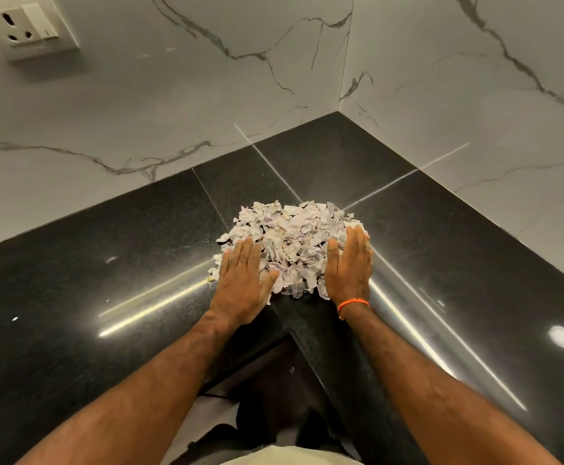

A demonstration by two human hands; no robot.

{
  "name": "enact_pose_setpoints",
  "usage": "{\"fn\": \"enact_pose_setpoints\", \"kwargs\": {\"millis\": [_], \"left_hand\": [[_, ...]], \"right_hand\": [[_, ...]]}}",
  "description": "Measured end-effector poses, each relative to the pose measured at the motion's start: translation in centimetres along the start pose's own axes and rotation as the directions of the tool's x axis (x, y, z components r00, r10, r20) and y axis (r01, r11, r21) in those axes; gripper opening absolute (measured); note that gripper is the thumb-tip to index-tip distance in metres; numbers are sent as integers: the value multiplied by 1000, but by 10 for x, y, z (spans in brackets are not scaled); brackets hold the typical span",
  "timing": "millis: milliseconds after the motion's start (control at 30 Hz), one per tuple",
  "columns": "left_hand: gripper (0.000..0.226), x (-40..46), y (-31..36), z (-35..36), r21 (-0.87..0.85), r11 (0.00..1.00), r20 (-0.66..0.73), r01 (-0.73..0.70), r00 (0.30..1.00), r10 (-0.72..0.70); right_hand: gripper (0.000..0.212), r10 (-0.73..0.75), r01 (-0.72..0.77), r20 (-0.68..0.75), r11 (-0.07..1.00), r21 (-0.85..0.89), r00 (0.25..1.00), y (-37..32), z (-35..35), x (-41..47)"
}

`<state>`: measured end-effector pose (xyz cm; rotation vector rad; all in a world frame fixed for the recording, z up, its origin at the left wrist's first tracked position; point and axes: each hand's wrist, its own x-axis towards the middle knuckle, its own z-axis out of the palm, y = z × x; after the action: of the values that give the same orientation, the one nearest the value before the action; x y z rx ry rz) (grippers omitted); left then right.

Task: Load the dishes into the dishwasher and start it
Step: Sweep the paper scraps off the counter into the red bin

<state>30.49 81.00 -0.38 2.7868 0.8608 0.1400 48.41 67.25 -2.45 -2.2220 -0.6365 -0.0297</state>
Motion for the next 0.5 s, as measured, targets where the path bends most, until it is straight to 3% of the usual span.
{"fn": "enact_pose_setpoints", "kwargs": {"millis": [200,300,433,500], "left_hand": [[81,-24,-38,0,-149,963,-75,225,968,-238],[83,-31,-49,4,-192,937,-39,291,952,-304],[85,-27,-55,10,-193,953,77,235,972,-224],[86,-18,-51,10,-215,964,123,159,983,-135]], "right_hand": [[68,-147,161,94,971,-175,985,-14,3,-21],[79,-256,291,166,927,-239,952,-29,14,-30],[98,-334,442,320,815,-374,887,-42,28,-43],[99,-299,431,344,799,-420,890,-44,31,-46]]}}
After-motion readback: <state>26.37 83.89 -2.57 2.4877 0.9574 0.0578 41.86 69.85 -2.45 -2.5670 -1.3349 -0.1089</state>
